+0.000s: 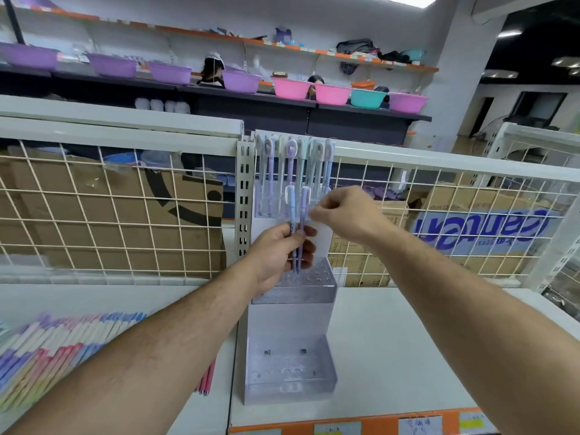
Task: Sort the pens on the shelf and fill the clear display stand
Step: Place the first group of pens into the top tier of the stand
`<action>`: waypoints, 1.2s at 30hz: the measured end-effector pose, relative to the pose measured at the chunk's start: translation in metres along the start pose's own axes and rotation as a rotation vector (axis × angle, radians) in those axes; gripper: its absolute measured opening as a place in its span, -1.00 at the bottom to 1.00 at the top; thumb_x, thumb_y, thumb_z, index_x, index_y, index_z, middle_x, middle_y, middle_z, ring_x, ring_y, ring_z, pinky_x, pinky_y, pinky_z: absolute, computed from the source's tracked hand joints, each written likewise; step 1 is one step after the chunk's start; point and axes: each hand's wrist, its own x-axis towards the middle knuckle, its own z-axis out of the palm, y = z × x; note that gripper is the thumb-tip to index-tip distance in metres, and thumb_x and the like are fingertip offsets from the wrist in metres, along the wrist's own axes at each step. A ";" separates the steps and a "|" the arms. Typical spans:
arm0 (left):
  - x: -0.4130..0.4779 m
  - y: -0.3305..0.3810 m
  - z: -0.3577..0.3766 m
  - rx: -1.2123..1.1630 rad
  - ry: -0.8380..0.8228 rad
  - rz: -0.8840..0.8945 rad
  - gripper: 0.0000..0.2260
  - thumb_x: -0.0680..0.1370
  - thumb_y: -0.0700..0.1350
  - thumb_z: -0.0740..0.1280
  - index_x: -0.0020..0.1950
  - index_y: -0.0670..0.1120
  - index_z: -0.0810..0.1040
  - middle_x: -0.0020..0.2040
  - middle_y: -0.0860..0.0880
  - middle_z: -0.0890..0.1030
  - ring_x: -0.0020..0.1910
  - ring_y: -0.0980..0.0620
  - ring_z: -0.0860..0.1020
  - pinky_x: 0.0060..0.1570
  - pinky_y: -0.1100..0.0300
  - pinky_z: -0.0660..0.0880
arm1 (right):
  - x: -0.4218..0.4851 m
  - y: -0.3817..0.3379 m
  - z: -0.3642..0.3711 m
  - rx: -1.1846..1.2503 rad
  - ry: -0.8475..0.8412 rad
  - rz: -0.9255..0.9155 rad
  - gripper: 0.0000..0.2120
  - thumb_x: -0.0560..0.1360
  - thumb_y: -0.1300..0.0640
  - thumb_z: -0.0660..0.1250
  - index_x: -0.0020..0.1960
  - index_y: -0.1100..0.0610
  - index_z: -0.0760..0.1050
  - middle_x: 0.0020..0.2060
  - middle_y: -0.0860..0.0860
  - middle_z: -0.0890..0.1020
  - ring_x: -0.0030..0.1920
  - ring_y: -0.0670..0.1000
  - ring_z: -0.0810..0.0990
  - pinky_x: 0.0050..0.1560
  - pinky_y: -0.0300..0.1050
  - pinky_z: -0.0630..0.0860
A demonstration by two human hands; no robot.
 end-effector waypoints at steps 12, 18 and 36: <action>-0.028 0.027 -0.028 0.318 0.096 0.051 -0.75 0.70 -0.04 0.16 0.07 -0.11 0.59 -0.06 -0.11 0.71 -0.09 -0.09 0.69 0.01 -0.01 0.57 | 0.010 -0.044 0.014 0.267 0.147 -0.070 -0.83 0.60 0.14 0.38 -0.11 0.21 0.54 -0.27 0.10 0.69 -0.33 -0.01 0.71 -0.42 -0.15 0.59; -0.040 0.029 -0.063 0.338 0.209 0.054 -0.75 0.70 -0.09 0.15 0.07 -0.16 0.57 -0.12 -0.15 0.66 -0.23 -0.01 0.61 -0.19 0.09 0.53 | 0.034 -0.083 0.022 0.296 0.340 -0.146 -0.85 0.61 0.12 0.35 -0.13 0.11 0.53 -0.30 0.05 0.69 -0.29 0.01 0.72 -0.28 -0.04 0.69; -0.050 0.036 -0.080 0.363 0.201 0.005 -0.73 0.71 -0.04 0.13 0.10 -0.15 0.56 -0.19 -0.10 0.63 -0.27 0.01 0.59 -0.42 0.29 0.47 | 0.050 -0.080 0.054 -0.281 0.233 -0.024 -0.58 0.57 -0.06 0.40 -0.35 0.15 0.41 -0.46 0.03 0.48 -0.47 0.02 0.47 -0.40 -0.17 0.39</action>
